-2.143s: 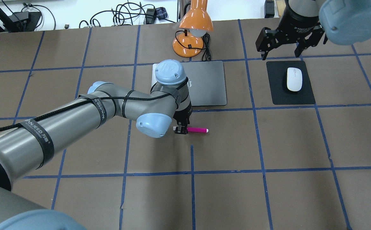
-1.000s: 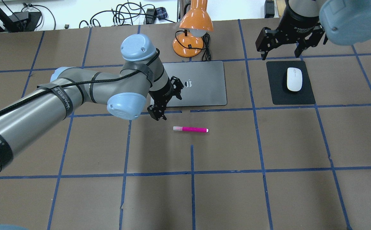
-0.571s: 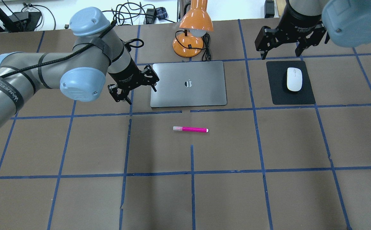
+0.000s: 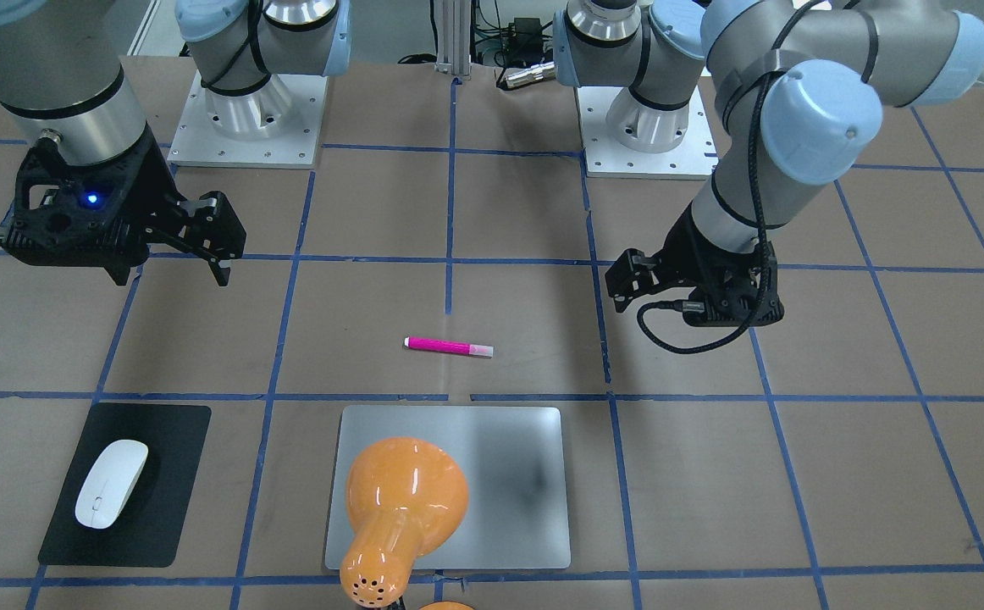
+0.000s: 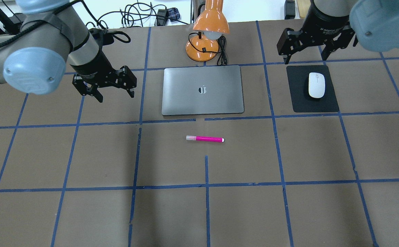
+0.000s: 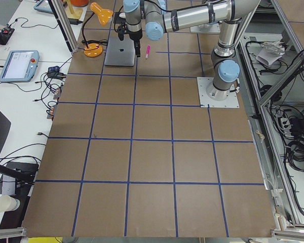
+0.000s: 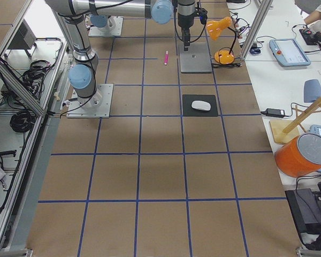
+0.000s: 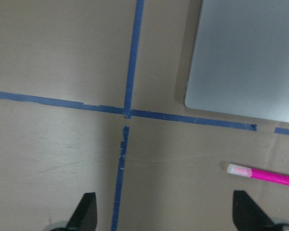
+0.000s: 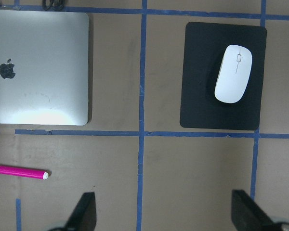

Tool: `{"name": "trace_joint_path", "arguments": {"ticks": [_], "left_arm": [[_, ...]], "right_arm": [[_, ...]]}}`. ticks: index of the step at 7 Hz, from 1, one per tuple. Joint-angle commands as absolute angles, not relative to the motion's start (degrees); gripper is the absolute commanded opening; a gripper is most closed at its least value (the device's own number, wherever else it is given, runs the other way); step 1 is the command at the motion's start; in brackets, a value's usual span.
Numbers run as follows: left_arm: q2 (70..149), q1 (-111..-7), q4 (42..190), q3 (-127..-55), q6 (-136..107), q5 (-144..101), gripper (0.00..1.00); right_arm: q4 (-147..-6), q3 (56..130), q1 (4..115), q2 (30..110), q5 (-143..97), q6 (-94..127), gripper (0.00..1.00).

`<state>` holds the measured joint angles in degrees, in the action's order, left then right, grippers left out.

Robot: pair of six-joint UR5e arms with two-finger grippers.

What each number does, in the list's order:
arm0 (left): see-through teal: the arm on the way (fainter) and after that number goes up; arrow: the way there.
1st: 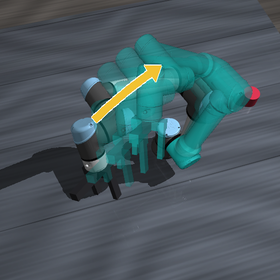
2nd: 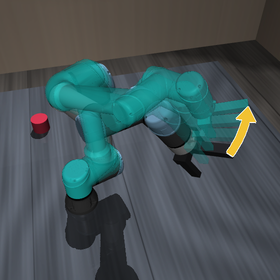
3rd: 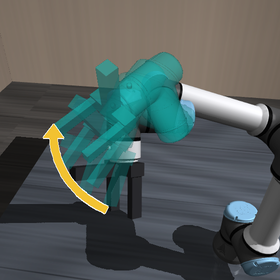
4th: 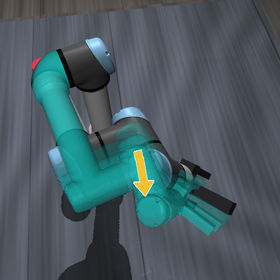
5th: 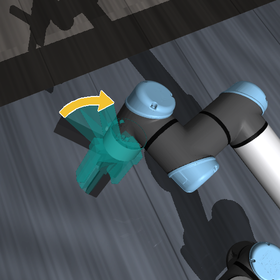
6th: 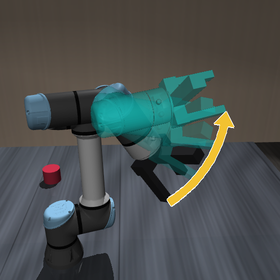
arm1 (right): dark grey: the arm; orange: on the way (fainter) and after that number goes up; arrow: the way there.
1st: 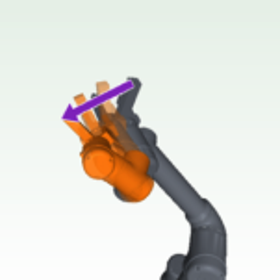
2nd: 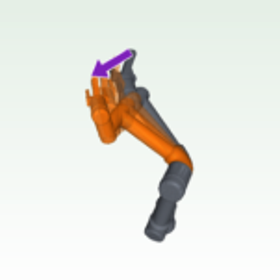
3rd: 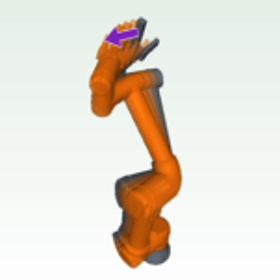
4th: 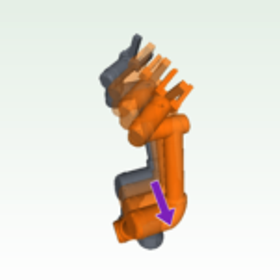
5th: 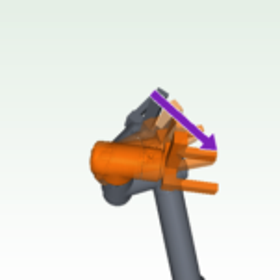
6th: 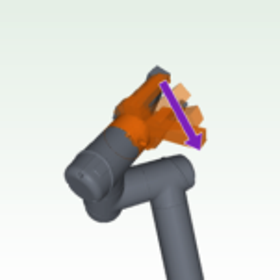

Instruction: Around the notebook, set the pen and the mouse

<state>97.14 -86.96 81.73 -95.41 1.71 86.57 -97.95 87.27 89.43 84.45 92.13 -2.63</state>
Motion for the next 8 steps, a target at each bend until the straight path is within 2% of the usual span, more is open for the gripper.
{"name": "trace_joint_path", "arguments": {"ticks": [1,4,8], "left_arm": [[94.41,-85.87,88.74,-92.29,7.03,91.91,1.0],[90.63,-85.96,91.76,-92.64,6.94,91.58,1.0],[89.74,-86.04,91.76,-93.95,6.59,91.5,1.0]], "right_arm": [[-98.61,87.1,89.3,84.03,92.63,-2.64,1.0],[-97.39,87.36,89.56,85.08,91.84,-2.55,1.0],[-91.62,86.92,89.56,85.25,89.46,-2.37,1.0]]}}
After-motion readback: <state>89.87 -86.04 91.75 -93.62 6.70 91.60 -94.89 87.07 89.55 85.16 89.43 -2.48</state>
